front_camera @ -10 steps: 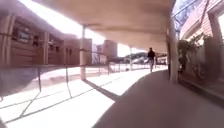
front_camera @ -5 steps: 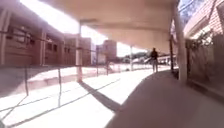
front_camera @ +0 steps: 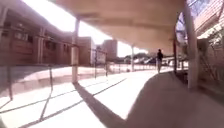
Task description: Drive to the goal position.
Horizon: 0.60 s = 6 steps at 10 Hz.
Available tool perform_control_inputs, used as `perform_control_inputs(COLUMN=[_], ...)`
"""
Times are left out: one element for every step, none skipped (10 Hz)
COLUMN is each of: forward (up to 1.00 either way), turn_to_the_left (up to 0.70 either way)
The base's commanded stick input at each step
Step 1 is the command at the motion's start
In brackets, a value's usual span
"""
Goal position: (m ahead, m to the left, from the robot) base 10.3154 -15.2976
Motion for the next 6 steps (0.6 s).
perform_control_inputs(forward=[0.85,0.85,0.85,0.85,0.85,0.85], turn_to_the_left=[0.00,0.00,0.00,-0.09,-0.19,-0.28])
